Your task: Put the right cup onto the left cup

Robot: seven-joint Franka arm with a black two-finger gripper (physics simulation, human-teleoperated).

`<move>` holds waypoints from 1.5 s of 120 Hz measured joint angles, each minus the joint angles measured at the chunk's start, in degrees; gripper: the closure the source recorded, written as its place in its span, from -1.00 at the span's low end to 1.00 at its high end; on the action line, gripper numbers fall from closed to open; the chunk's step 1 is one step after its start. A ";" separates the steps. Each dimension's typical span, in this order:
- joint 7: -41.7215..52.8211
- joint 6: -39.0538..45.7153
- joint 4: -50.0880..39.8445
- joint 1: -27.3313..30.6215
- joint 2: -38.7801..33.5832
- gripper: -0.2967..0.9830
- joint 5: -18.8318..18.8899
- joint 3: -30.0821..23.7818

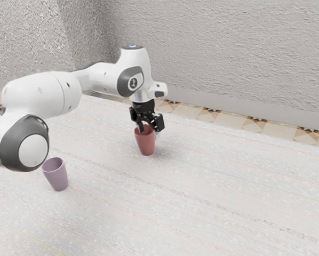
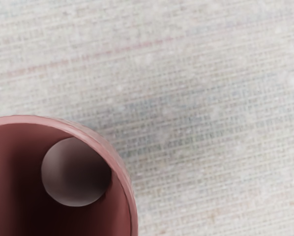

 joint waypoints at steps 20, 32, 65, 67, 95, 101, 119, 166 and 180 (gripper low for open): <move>0.52 0.48 0.76 1.81 1.10 -0.41 5.00 -4.15; 0.73 0.90 0.78 2.29 1.42 -0.39 7.43 -5.47; 0.86 1.49 0.77 2.63 1.58 -0.01 9.14 -5.79; 0.83 1.50 0.77 2.64 1.58 0.02 9.16 -5.79; 0.12 1.60 0.77 2.92 1.58 0.41 9.29 -5.89; -0.10 1.61 0.73 3.02 1.58 0.46 9.27 -5.94; -0.77 1.62 0.69 3.07 1.58 0.58 9.25 -6.24; -2.57 1.68 0.66 3.08 1.40 0.69 9.43 -6.30; -3.04 1.67 0.20 2.99 0.55 0.69 9.50 -6.07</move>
